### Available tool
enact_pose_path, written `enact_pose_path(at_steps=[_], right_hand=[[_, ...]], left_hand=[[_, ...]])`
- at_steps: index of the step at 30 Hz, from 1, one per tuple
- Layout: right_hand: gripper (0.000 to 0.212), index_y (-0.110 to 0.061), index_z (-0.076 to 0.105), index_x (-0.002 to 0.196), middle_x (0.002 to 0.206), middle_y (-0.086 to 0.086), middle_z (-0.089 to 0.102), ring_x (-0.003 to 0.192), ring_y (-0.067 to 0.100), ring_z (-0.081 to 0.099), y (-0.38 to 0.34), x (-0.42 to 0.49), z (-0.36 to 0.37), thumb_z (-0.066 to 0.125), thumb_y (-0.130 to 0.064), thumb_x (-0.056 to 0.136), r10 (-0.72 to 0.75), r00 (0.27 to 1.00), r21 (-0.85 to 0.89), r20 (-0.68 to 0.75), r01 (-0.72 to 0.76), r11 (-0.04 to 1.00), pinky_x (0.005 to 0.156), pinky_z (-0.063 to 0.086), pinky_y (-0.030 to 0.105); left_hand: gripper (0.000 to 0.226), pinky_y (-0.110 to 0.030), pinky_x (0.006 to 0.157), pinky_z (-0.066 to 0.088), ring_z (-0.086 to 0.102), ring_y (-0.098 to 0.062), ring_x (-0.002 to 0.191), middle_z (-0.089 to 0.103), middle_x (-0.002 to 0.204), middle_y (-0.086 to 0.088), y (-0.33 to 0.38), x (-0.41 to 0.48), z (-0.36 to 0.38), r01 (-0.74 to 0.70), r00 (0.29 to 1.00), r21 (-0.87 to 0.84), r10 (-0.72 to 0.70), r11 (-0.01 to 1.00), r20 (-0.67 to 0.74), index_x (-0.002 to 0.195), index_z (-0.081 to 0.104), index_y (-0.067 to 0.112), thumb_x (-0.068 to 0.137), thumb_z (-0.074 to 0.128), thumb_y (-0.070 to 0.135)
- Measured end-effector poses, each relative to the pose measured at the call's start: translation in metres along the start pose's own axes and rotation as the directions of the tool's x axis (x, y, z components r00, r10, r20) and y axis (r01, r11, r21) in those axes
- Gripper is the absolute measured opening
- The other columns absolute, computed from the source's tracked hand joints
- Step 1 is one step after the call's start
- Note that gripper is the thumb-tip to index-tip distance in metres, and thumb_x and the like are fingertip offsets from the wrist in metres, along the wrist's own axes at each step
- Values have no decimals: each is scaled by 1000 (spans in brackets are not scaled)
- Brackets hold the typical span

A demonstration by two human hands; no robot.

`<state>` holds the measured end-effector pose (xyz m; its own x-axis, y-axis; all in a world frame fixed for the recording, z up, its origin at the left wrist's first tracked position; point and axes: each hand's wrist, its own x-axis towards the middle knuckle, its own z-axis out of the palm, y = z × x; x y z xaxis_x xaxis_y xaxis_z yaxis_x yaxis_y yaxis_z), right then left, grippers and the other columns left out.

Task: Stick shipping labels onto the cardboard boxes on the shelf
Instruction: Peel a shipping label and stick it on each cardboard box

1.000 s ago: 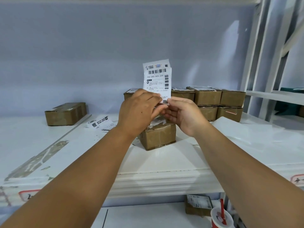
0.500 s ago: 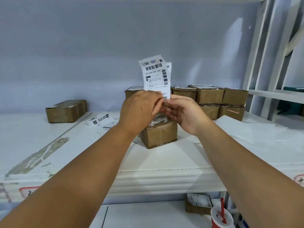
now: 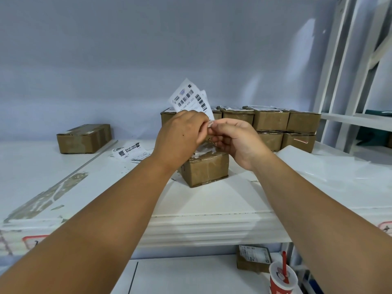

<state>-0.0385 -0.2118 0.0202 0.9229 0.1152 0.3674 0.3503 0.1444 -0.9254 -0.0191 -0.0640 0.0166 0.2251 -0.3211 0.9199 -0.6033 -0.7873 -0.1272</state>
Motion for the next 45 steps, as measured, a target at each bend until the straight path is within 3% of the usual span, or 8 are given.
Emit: enact_pose_path(at_steps=[10,14,17,27,33,39,42,45], right_hand=[[16,-16,64,76,85,14,50,62,8,66,1,1,-1,60,-9,90,-2,1000,-21,9,2,1000,56,49,15],[16,-13,61,75,71,9,50,63,9,66,0,0,0,60,-8,90,-7,1000,-33,11,8,999,57,49,15],[20,-13,59,70,61,2,50,64,10,65,1,0,1,61,-6,89,-13,1000,-55,4,13,998,59,49,16],[24,-10,50,67,68,10,50,61,12,65,2,2,0,53,1,88,6,1000,-19,-23,-7,1000,55,49,17],[27,-10,49,65,61,4,62,59,14,65,1,2,0,49,3,88,26,999,21,-47,-25,999,53,49,18],[21,-15,58,73,60,0,61,52,10,61,0,0,2,52,-6,92,5,999,87,-52,-1,996,58,51,22],[15,-17,59,80,62,-3,66,56,9,64,-1,-1,1,55,-18,94,-7,1000,119,-6,7,993,59,52,21],[12,-15,61,82,68,-1,69,62,11,67,-1,0,0,57,-16,93,-21,1000,110,4,21,994,59,52,21]], left_hand=[[26,-28,63,45,62,-22,76,69,79,0,4,-1,-6,75,996,-75,-71,994,53,84,69,14,85,46,27],[38,-29,66,47,62,-19,76,69,78,0,7,-1,-8,131,991,-164,-122,978,63,82,68,15,87,39,38],[28,-34,68,52,62,-20,76,68,79,0,4,-1,-6,144,989,-181,-137,973,51,82,67,14,89,49,33],[14,-35,68,50,61,-22,75,67,87,-6,3,1,-6,268,956,-207,-286,941,-62,89,63,6,92,53,16],[11,-34,73,48,60,-21,77,65,87,-4,4,1,-10,357,922,-265,-383,896,-53,87,61,7,91,53,12],[11,-36,70,54,62,-18,74,65,88,-3,8,-1,-11,272,960,-296,-281,916,12,88,62,8,91,57,18],[18,-38,69,55,63,-17,78,66,89,-1,8,-3,-8,241,970,-335,-231,911,70,89,66,10,89,59,27],[26,-39,70,55,63,-17,81,67,89,0,6,-2,-6,236,972,-327,-215,915,100,90,68,13,87,55,35]])
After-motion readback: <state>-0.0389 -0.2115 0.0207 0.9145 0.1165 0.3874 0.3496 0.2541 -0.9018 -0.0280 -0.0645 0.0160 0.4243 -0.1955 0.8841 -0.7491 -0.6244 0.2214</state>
